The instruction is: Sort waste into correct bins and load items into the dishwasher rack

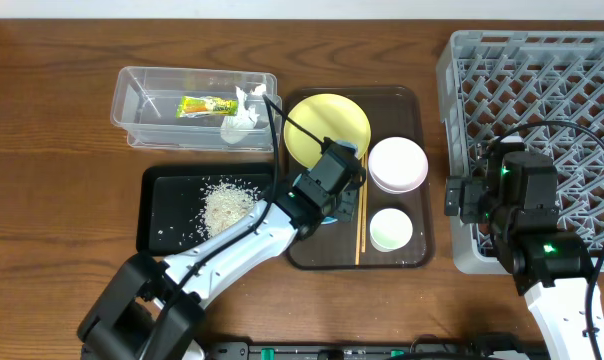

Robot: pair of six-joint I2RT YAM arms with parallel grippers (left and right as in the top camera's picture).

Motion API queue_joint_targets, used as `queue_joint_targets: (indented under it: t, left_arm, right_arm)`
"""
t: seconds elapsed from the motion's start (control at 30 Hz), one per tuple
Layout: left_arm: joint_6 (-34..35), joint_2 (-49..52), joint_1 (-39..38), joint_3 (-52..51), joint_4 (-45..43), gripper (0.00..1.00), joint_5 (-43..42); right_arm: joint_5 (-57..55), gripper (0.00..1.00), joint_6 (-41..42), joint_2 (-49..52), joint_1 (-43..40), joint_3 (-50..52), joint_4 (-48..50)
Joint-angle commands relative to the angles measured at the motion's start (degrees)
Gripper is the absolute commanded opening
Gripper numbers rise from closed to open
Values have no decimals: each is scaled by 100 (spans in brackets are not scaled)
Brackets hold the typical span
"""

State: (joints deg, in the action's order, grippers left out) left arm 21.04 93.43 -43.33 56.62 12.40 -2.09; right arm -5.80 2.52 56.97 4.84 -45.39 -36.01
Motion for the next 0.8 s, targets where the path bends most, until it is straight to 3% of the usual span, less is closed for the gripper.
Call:
queue_joint_targets:
  t: [0.0,0.17,0.77]
  left_arm:
    - [-131,-251,0,149,-85,35,-546]
    - [-129,-243,-70,138,-57,36,-1449]
    - [-131,72,-525,125,219,36,-1438]
  right_arm:
    - [24,99,-2,4,76,-138,0]
    - [24,99,-2,4,76,-138,2]
    - [26,99,-2,4,76,-138,0]
